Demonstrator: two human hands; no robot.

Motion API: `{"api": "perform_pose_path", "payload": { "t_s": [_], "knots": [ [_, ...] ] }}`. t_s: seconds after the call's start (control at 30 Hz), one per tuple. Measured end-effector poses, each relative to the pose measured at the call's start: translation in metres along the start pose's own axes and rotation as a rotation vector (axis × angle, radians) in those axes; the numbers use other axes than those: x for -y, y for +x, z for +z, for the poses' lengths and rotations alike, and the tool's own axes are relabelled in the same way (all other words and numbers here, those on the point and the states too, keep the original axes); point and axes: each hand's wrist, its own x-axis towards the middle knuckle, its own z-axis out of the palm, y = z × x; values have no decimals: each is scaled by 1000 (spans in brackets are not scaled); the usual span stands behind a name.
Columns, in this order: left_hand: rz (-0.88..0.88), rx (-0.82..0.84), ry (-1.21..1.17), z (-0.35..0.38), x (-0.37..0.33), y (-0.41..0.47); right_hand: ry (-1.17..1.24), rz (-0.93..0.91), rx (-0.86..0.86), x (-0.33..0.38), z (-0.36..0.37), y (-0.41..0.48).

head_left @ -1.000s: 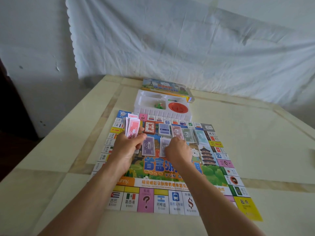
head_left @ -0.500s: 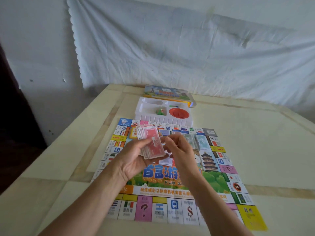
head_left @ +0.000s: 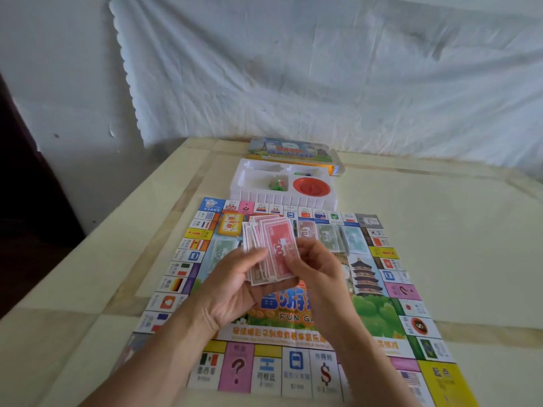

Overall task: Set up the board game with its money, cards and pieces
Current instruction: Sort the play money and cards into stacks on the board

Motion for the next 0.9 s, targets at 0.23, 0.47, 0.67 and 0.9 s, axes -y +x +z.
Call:
{"api": "perform_pose_path", "payload": {
  "t_s": [0.23, 0.47, 0.67, 0.9],
  "knots": [
    [2, 13, 89, 3, 4, 0, 53, 48, -29, 4, 1, -1],
    [37, -105, 162, 4, 3, 0, 142, 89, -38, 7, 0, -2],
    [77, -223, 202, 3, 6, 1, 210, 144, -59, 7, -1, -1],
    [123, -301, 223, 5, 6, 1, 294, 187, -87, 7, 0, 0]
  ]
}}
